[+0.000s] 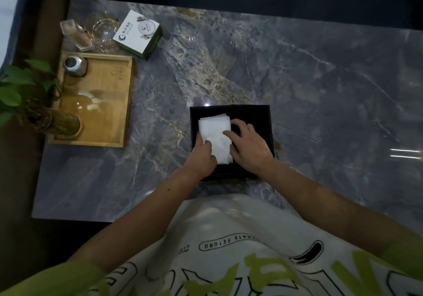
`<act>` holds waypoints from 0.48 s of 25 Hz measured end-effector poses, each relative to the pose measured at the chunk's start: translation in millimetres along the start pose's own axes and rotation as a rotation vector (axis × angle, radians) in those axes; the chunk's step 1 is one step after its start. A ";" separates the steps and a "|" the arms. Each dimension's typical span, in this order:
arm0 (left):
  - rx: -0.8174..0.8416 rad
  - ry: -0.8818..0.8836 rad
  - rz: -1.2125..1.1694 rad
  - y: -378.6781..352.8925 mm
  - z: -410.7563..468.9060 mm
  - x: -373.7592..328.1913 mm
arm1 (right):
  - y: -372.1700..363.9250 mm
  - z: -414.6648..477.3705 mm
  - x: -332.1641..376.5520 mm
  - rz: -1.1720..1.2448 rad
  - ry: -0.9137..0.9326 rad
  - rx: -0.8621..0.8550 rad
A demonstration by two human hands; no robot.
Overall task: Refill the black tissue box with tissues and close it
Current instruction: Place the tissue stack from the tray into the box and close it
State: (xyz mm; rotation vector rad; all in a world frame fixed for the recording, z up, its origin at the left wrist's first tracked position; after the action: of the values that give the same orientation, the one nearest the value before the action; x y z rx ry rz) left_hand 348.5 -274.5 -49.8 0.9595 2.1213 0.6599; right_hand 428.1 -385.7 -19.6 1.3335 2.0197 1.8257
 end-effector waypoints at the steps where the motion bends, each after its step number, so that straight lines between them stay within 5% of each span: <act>1: -0.033 -0.030 -0.007 2.8 -3.6 -0.4 | 6.4 -5.8 -5.1 0.062 -0.004 -0.055; 8: -0.497 -0.082 -0.298 32.5 -30.5 21.2 | 21.5 -39.6 -70.3 0.363 -0.383 -0.235; 12: -0.449 0.140 -0.628 21.0 -30.6 43.1 | 11.8 -54.6 -85.1 0.868 -0.594 -0.312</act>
State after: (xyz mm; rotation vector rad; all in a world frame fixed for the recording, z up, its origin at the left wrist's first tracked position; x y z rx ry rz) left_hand 313.6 -232.8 -33.4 -0.0077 2.0950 0.8298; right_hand 453.1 -483.4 -33.5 2.4669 0.8572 1.5522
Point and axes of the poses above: each hand's wrist, its own z-axis towards the middle knuckle, its own y-axis out of the back of the hand, x = y × z, the point moved 6 cm from there along z, towards the middle knuckle, and after that the axes turned 13 degrees about z, right-handed, at the moved point
